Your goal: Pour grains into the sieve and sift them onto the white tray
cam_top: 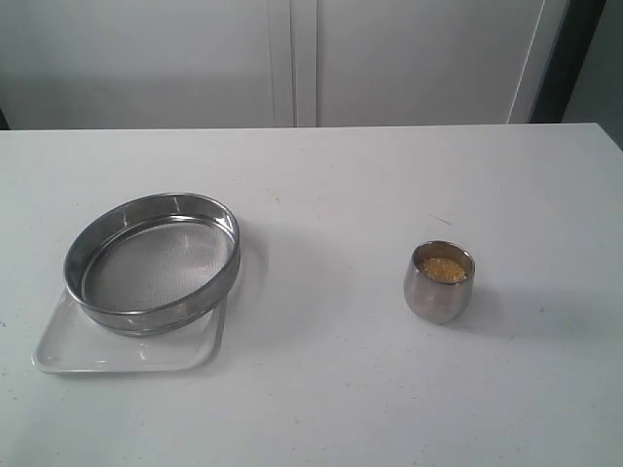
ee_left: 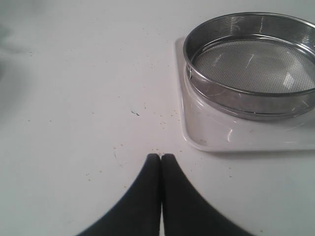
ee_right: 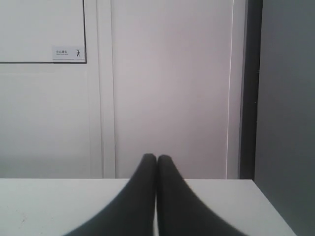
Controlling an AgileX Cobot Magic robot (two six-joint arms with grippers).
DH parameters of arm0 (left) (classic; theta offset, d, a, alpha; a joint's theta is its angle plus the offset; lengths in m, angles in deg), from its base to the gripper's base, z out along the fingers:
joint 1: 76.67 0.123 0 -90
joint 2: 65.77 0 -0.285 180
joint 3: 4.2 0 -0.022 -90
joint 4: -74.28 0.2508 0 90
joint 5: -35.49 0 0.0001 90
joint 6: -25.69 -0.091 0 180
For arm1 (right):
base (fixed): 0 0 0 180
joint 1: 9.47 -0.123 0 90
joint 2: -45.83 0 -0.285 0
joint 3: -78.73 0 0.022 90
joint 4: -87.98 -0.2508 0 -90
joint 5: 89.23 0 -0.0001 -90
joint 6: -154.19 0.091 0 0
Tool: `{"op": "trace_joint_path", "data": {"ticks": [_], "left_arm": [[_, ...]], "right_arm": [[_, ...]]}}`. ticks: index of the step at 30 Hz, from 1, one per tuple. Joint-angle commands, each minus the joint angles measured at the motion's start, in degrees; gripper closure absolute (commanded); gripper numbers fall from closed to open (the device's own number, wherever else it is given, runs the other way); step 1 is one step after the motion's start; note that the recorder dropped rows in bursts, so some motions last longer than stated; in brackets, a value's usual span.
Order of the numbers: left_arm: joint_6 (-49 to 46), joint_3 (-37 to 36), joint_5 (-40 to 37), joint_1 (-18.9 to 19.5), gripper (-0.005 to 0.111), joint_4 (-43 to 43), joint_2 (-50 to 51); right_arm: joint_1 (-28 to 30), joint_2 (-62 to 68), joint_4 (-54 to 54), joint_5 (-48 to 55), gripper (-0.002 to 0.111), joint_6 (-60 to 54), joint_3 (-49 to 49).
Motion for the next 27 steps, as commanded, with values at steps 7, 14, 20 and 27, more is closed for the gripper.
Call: {"op": "trace_joint_path", "data": {"ticks": [7, 14, 20, 27], "left_arm": [[-0.01, -0.21, 0.04, 0.03, 0.107, -0.44, -0.23], [-0.01, -0.21, 0.04, 0.03, 0.107, -0.44, -0.23], [-0.01, -0.21, 0.04, 0.03, 0.107, -0.44, -0.23], [-0.01, -0.21, 0.04, 0.03, 0.107, -0.44, -0.23]], "right_arm": [[-0.27, 12.49, 0.00, -0.50, 0.108, -0.17, -6.68], [-0.27, 23.51, 0.00, -11.59, 0.108, -0.17, -7.55], [-0.27, 32.30, 0.00, -17.54, 0.108, -0.17, -7.55], [-0.27, 42.21, 0.00, -25.06, 0.108, -0.17, -7.55]]}}
